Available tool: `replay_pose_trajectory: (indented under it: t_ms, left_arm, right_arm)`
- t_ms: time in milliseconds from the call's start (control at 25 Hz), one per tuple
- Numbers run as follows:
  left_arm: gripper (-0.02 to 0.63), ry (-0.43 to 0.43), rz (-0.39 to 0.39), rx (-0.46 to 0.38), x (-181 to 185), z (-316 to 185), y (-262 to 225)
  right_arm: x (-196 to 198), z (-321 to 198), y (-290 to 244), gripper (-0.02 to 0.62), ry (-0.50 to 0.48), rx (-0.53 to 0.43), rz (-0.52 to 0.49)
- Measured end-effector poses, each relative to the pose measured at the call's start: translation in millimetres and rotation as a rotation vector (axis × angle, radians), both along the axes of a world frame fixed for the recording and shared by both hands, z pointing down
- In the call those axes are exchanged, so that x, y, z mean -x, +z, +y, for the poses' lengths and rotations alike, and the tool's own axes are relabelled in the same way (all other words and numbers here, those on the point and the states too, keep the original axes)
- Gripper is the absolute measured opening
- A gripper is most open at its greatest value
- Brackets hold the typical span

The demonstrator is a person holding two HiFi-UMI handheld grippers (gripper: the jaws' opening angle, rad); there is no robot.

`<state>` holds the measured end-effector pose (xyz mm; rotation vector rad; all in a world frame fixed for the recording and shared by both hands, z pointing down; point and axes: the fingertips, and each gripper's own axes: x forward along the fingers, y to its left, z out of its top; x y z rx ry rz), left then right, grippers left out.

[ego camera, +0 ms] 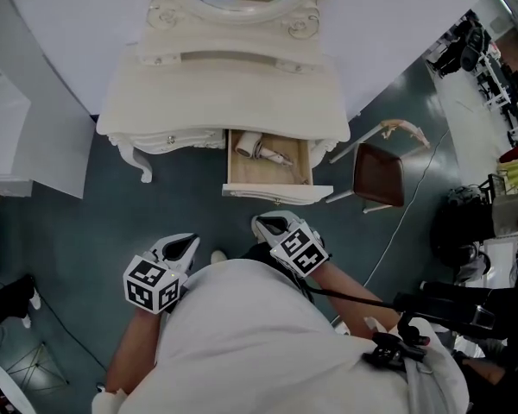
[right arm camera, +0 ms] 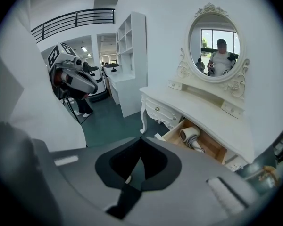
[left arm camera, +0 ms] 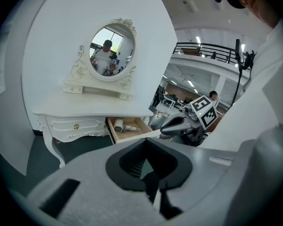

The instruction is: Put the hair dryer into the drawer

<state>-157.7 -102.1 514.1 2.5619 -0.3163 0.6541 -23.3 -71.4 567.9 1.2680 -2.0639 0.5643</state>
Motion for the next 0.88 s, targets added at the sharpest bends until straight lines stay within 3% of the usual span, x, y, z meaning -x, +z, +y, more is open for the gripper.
replay_pose_trajectory:
  t_ms: [880]
  left_arm:
    - [0.003, 0.03, -0.016, 0.017, -10.0, -3.1, 8.4]
  right_arm:
    - [0.0, -1.9, 3.9, 0.0, -0.003, -0.007, -0.003]
